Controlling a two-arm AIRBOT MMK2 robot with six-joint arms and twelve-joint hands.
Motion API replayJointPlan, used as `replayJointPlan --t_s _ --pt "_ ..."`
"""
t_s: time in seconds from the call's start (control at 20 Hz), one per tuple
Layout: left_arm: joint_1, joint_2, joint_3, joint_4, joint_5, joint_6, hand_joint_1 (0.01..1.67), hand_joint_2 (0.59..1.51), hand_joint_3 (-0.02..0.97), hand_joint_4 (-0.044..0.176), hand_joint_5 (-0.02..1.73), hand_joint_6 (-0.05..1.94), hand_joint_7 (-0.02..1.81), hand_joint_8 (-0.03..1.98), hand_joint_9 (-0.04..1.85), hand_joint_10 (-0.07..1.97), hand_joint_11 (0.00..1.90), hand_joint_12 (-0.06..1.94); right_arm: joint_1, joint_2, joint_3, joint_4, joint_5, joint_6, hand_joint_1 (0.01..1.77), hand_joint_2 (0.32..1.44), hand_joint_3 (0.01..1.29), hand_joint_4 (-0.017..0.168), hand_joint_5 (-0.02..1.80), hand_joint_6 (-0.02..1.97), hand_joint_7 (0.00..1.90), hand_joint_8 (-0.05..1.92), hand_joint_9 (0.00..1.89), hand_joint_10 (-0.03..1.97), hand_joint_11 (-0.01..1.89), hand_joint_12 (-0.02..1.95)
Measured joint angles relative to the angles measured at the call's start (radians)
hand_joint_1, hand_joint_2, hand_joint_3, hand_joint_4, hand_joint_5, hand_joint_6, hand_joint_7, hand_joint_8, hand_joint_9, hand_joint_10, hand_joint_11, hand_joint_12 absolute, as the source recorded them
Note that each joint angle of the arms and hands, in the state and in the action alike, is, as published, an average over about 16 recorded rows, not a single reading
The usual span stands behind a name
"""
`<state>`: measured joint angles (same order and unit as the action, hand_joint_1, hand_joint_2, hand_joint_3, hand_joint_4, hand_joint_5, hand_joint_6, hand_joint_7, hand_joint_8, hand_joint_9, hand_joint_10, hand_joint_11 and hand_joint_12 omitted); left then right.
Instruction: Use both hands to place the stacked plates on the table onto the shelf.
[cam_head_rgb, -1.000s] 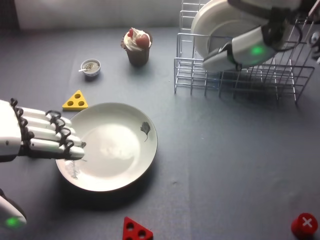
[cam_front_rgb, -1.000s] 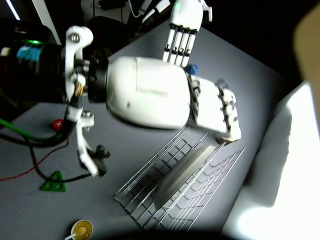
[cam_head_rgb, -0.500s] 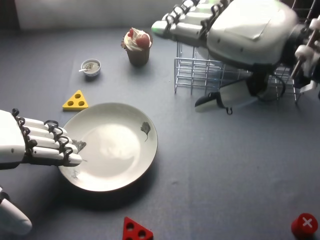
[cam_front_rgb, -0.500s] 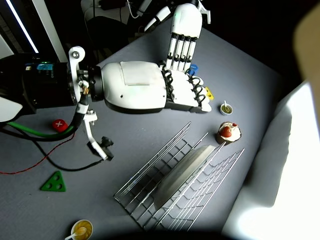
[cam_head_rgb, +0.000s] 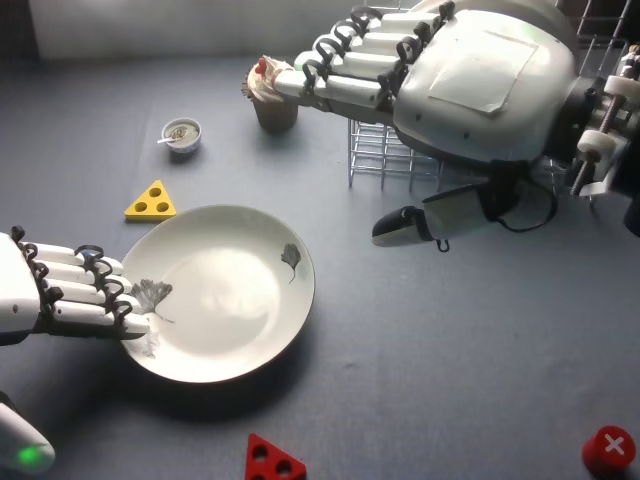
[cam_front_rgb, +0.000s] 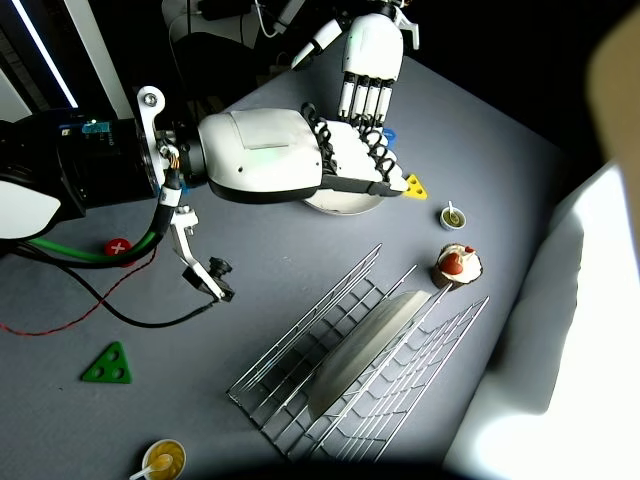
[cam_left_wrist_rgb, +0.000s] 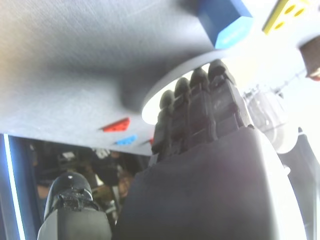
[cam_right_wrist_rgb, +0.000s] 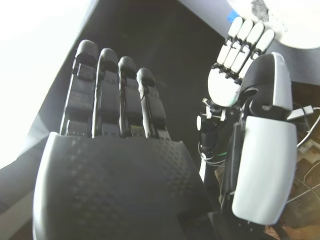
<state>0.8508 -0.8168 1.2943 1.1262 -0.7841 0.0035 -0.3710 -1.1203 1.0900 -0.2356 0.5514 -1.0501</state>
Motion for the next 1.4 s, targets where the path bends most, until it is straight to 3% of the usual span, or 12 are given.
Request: replayJointPlan --t_s 0.4,0.8,1.4 --pt "0.039 -0.006 -0.009 -0.006 0.017 0.001 0.02 0.93 -0.001 -0.002 0.1 -0.01 0.12 0.0 0.09 -0.01 0.07 -0.02 -0.034 -0.014 -0.024 -0.039 0.03 -0.002 0.75 0.89 0.01 0.003 0.16 0.01 0.22 0.0 0.24 0.0 0.28 0.02" --pt "0.072 -0.012 -0.015 -0.013 0.023 0.002 0.03 0.927 -0.001 -0.005 0.09 -0.02 0.11 -0.01 0.09 -0.01 0.07 -0.02 -0.071 -0.058 -0.025 -0.053 0.02 -0.031 0.79 0.89 0.01 0.003 0.17 0.01 0.22 0.0 0.23 0.0 0.27 0.02" --pt "0.083 -0.015 -0.012 -0.034 0.013 0.003 0.03 0.924 -0.001 -0.005 0.08 -0.01 0.11 -0.01 0.09 -0.01 0.06 -0.02 -0.086 -0.247 0.099 -0.148 -0.044 -0.058 0.92 0.88 0.01 0.003 0.16 0.01 0.19 0.0 0.22 0.0 0.25 0.02"
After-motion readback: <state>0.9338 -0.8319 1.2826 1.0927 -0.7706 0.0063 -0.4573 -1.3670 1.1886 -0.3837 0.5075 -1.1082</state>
